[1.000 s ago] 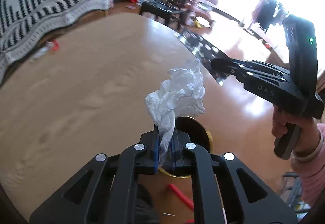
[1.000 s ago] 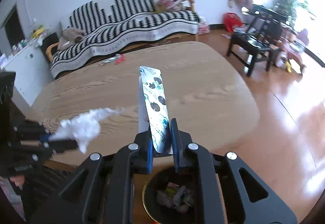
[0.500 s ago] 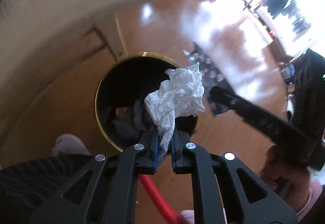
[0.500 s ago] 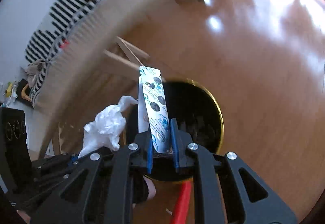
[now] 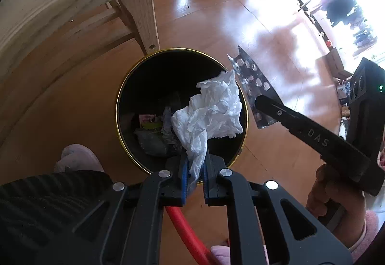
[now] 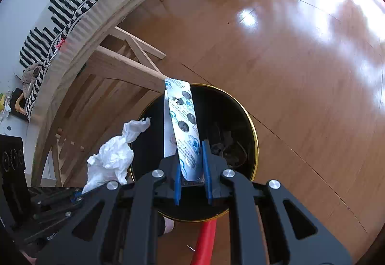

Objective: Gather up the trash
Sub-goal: 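Carry the tissue and blister pack over the black bin and open both grippers, then return both grippers to the last trash on the table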

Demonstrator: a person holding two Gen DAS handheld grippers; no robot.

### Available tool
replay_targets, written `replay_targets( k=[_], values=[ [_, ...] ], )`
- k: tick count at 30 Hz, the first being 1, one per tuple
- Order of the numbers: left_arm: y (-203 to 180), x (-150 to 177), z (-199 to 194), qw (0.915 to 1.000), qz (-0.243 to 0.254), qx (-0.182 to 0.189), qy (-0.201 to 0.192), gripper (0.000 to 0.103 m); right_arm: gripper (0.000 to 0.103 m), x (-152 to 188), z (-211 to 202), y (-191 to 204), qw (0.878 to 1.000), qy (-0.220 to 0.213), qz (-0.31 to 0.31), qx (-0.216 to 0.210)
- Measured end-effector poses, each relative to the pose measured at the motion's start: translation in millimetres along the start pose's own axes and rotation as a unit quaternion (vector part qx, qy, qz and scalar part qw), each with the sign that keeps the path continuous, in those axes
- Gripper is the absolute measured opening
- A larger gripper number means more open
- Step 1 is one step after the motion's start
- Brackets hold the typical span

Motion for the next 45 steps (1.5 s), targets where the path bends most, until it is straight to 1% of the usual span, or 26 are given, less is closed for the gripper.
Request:
replay_targets(
  k=[5, 6, 7, 8, 9, 10, 11, 12, 13, 15, 17, 20, 22, 23, 25, 27, 29, 30, 31, 34, 37, 39, 40, 41, 43, 45],
  values=[
    [-2, 0, 0, 0.9999, 0.01, -0.004, -0.004, 0.008, 0.015, -4, 1, 2, 1.0, 0.001, 0.004, -0.003],
    [-3, 0, -1, 0.9999, 0.012, -0.008, -0.005, 0.01, 0.015, -5, 0, 2, 1.0, 0.001, 0.006, -0.004],
    [-4, 0, -1, 0.9998, 0.013, -0.012, -0.004, 0.022, 0.015, -6, -1, 1, 1.0, -0.001, 0.007, -0.004],
    [-4, 0, 0, 0.9998, 0.012, -0.014, -0.001, 0.036, 0.016, -7, -3, 0, 1.0, -0.006, 0.011, -0.004],
    [-4, 1, 1, 0.9998, 0.008, -0.015, -0.002, 0.078, 0.017, -8, -5, -1, 1.0, -0.007, 0.019, -0.003],
    [-3, 0, -2, 0.9998, -0.001, -0.012, -0.018, 0.097, 0.03, -9, -6, -2, 1.0, -0.008, 0.027, -0.004],
    [-4, 0, -6, 0.9996, -0.006, -0.008, -0.028, 0.097, 0.062, -10, -9, -5, 0.999, -0.012, 0.041, -0.003],
    [-7, 0, -7, 0.9996, -0.004, 0.0, -0.029, 0.097, 0.075, -11, -12, -7, 0.999, -0.019, 0.051, -0.006],
    [-9, 1, -8, 0.9996, 0.001, 0.007, -0.028, 0.097, 0.082, -13, -17, -8, 0.998, -0.031, 0.061, -0.014],
    [-10, 1, -9, 0.9995, 0.004, 0.005, -0.03, 0.097, 0.083, -18, -26, -10, 0.997, -0.048, 0.067, -0.014],
    [-12, -1, -24, 0.9987, 0.003, 0.011, -0.049, 0.097, 0.097, -24, -39, -11, 0.995, -0.073, 0.071, -0.008],
    [-11, -12, -72, 0.9932, -0.004, 0.035, -0.111, 0.097, 0.097, -38, -61, -1, 0.991, -0.118, 0.06, 0.006],
    [-2, -22, -105, 0.9872, 0.001, 0.033, -0.156, 0.097, 0.097, -51, -72, 17, 0.989, -0.142, 0.032, 0.015],
    [10, -31, -128, 0.9825, 0.002, 0.017, -0.185, 0.097, 0.097, -59, -76, 29, 0.988, -0.151, 0.013, 0.018],
    [41, -46, -162, 0.9751, -0.012, -0.019, -0.221, 0.097, 0.097, -74, -77, 53, 0.987, -0.158, -0.018, 0.01],
    [78, -58, -184, 0.9704, -0.034, -0.042, -0.235, 0.097, 0.097, -91, -68, 93, 0.987, -0.148, -0.056, -0.012],
    [119, -68, -198, 0.9674, -0.056, -0.074, -0.235, 0.097, 0.097, -108, -55, 126, 0.986, -0.139, -0.089, -0.021],
    [142, -71, -203, 0.9652, -0.068, -0.096, -0.233, 0.097, 0.097, -115, -47, 143, 0.985, -0.135, -0.105, -0.023],
    [172, -77, -208, 0.9617, -0.081, -0.128, -0.229, 0.097, 0.097, -124, -35, 165, 0.984, -0.13, -0.12, -0.026],
    [238, -89, -213, 0.9542, -0.103, -0.18, -0.216, 0.097, 0.097, -143, 0, 219, 0.984, -0.108, -0.14, -0.023],
    [289, -102, -210, 0.9517, -0.127, -0.201, -0.194, 0.097, 0.097, -157, 44, 275, 0.983, -0.081, -0.159, -0.041],
    [328, -110, -206, 0.9514, -0.149, -0.204, -0.176, 0.097, 0.097, -166, 73, 311, 0.98, -0.064, -0.182, -0.041],
    [336, -116, -205, 0.9514, -0.152, -0.204, -0.173, 0.097, 0.097, -172, 90, 332, 0.978, -0.056, -0.194, -0.042],
    [355, -126, -206, 0.9511, -0.155, -0.204, -0.173, 0.097, 0.097, -178, 103, 350, 0.977, -0.051, -0.202, -0.045],
    [372, -139, -206, 0.9495, -0.158, -0.201, -0.182, 0.097, 0.097, -192, 132, 383, 0.974, -0.041, -0.219, -0.044],
    [394, -158, -203, 0.9493, -0.16, -0.198, -0.184, 0.097, 0.097, -204, 154, 406, 0.972, -0.034, -0.231, -0.04]
  ],
)
Point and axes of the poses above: each gripper's, at about its wrist camera, not at the fingertips, and z roughly the way its jaws point, y to its left, x to its underside, the point moved 6 cm from there along z, roughly the way its jaws point, and after that the axes turned 6 degrees about -x, right-handed, at the moved point
